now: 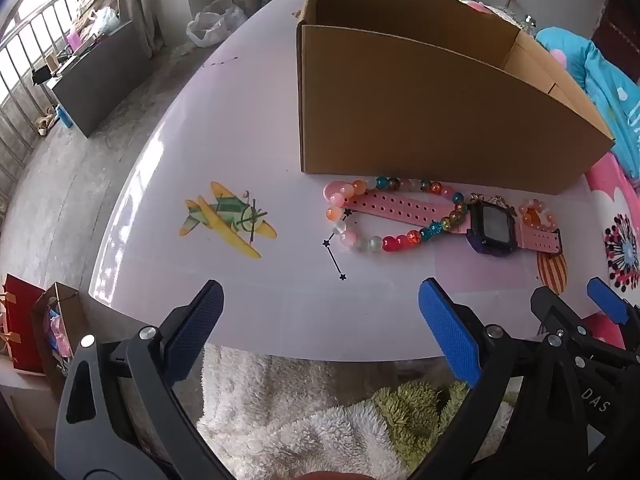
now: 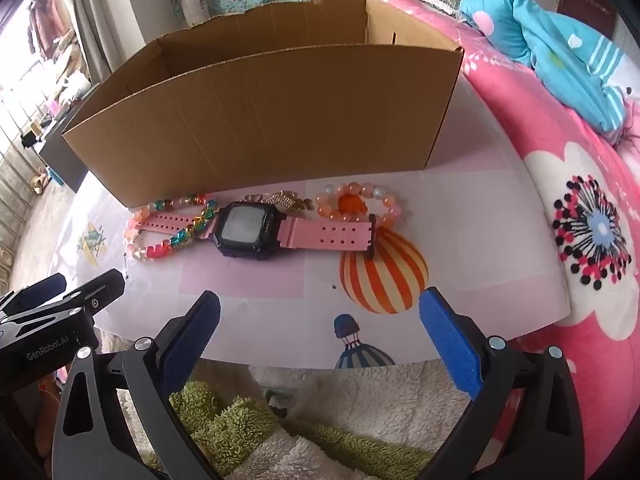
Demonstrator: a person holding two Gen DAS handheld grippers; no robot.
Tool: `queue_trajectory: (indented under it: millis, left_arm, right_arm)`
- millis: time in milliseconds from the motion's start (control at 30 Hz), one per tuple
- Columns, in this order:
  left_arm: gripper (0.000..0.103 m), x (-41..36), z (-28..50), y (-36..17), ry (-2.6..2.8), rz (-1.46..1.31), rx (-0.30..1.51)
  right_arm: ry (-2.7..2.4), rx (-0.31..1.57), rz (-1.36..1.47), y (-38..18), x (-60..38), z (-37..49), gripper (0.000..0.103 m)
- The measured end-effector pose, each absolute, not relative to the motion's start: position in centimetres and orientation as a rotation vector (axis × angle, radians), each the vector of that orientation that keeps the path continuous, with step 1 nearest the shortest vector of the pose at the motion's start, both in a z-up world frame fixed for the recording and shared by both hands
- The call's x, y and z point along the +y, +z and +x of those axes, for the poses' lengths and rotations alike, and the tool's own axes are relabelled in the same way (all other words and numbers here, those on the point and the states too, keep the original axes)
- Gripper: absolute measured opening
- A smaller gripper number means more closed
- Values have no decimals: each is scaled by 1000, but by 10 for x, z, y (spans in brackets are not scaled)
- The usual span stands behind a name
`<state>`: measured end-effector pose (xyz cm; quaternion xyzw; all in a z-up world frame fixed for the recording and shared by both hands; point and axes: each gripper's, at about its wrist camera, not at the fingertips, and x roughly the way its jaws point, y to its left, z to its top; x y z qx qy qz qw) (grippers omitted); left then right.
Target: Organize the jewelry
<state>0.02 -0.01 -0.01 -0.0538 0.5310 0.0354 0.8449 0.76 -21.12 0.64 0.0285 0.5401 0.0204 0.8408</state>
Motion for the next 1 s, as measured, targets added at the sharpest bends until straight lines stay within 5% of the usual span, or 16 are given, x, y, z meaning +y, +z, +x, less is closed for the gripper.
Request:
queue_trajectory:
  millis: [1000]
  left_arm:
    - [95,-9,-1,2,67,-96,1114]
  right_arm:
    - [36,1129,72,12,-213,8,97]
